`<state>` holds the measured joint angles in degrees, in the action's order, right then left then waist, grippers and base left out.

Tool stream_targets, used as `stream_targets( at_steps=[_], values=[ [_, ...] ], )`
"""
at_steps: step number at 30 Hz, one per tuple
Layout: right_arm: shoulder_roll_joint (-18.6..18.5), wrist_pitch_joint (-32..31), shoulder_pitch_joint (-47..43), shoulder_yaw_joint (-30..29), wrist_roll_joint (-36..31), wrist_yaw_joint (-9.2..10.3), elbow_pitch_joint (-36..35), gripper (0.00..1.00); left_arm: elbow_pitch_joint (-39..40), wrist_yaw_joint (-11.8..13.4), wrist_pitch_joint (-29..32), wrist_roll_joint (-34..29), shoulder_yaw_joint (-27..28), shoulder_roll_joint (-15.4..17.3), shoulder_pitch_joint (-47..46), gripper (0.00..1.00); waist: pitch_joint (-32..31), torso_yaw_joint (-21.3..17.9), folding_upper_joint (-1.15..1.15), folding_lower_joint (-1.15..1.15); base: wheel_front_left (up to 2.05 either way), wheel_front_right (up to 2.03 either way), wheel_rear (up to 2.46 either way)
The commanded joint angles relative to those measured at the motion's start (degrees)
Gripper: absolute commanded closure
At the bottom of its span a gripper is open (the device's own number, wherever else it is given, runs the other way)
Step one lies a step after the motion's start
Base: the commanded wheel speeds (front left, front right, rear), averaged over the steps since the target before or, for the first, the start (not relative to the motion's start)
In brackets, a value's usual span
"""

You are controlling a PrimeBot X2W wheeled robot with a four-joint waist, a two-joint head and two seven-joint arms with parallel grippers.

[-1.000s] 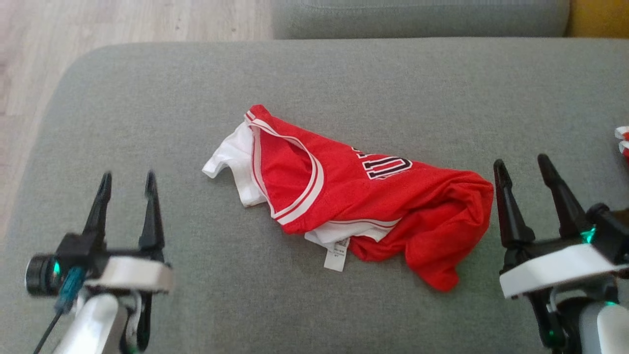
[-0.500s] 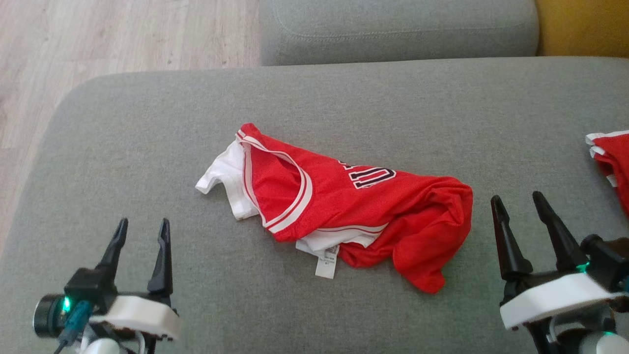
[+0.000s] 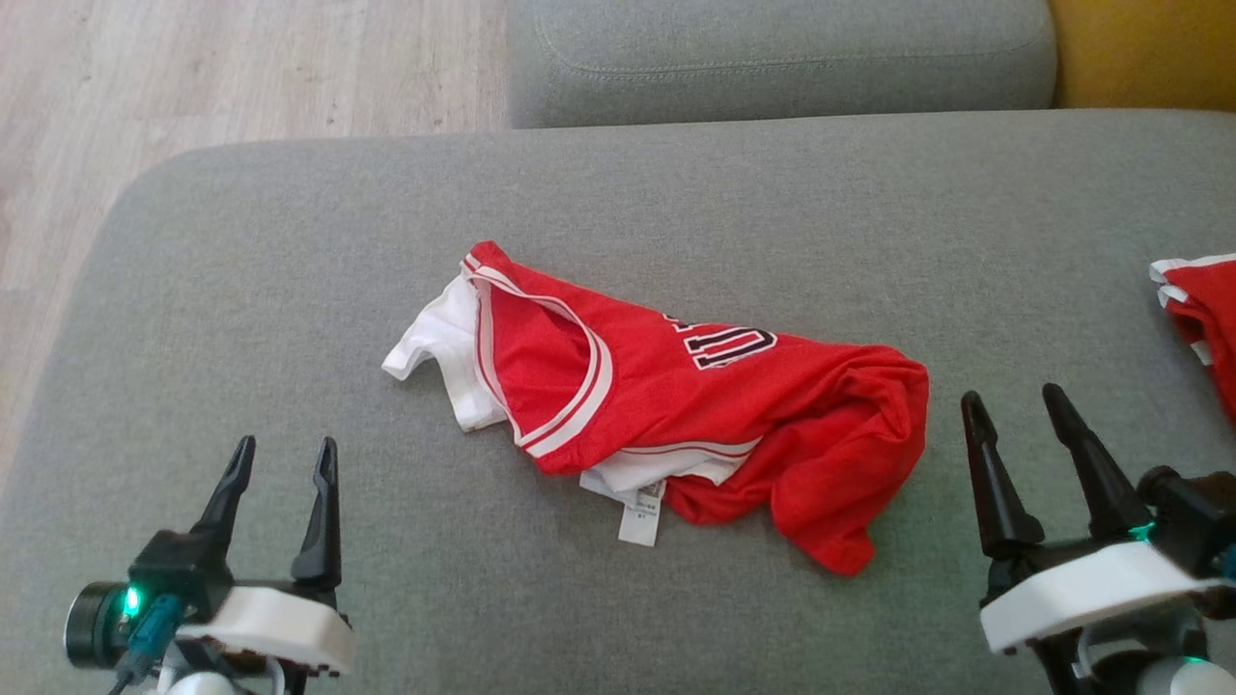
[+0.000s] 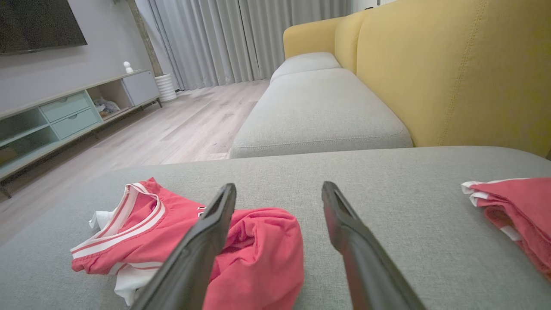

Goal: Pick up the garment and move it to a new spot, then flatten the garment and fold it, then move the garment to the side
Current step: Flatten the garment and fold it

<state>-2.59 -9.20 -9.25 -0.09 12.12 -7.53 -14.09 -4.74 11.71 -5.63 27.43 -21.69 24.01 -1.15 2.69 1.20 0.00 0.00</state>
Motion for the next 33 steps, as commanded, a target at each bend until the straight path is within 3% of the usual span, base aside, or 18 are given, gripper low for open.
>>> stream_targets(
  at_steps=[1, 6, 11, 24, 25, 26, 27, 33],
  values=[
    [-0.29, -0.34, 1.53, 1.53, 0.29, 0.04, -2.44, 0.0, 1.95, 0.49, -0.32, 0.42, 2.36, 1.85, -2.37, 0.0, 0.08, -0.01, 0.0, 0.0, 0.0, 0.0, 0.0],
    [-0.29, -4.05, -0.36, 3.58, -0.47, 0.04, 0.21, 0.0, 2.28, 0.72, -0.33, 0.12, 2.14, 1.95, -3.02, 0.0, 0.79, 0.23, 0.0, 0.0, 0.0, 0.0, 0.0],
    [-0.29, -7.67, -2.7, 7.75, -0.61, 0.04, 7.72, 0.0, 2.65, 0.86, -0.44, -0.15, 1.95, 1.79, -4.41, 0.0, 2.43, 0.73, 0.0, 0.0, 0.0, 0.0, 0.0],
    [-0.65, -3.87, 6.1, 14.19, -2.41, 0.04, 23.05, 0.0, 1.36, 0.66, -1.64, -0.35, 1.17, 0.58, -7.74, 0.0, 6.69, 1.81, 0.0, 0.0, 0.0, 0.0, 0.0],
    [-0.64, -3.81, 6.73, 14.52, -2.28, 0.04, 24.16, 0.04, 1.21, 0.62, -1.76, -0.34, 1.1, 0.5, -7.9, 0.0, 6.84, 1.92, 0.0, 0.0, 0.0, 0.0, 0.0],
    [-0.64, -3.67, 7.29, 14.73, -2.23, 0.04, 25.08, 0.6, 1.05, 0.57, -1.87, -0.31, 1.01, 0.37, -8.03, 0.0, 6.93, 2.04, 0.0, 0.0, 0.0, 0.0, 0.0],
    [-0.62, -3.56, 7.73, 14.98, -2.05, 0.04, 25.76, 1.0, 0.93, 0.54, -1.97, -0.31, 0.88, 0.24, -8.13, 0.0, 6.99, 2.15, 0.0, 0.0, 0.0, 0.0, 0.0],
    [-0.65, -1.5, 8.74, 16.95, 0.38, 0.04, 21.65, 1.0, 0.74, 0.86, -2.41, -0.28, 0.6, -0.18, -8.28, 0.0, 7.05, 2.31, 0.0, 0.0, 0.0, 0.0, 0.0]
  ],
)
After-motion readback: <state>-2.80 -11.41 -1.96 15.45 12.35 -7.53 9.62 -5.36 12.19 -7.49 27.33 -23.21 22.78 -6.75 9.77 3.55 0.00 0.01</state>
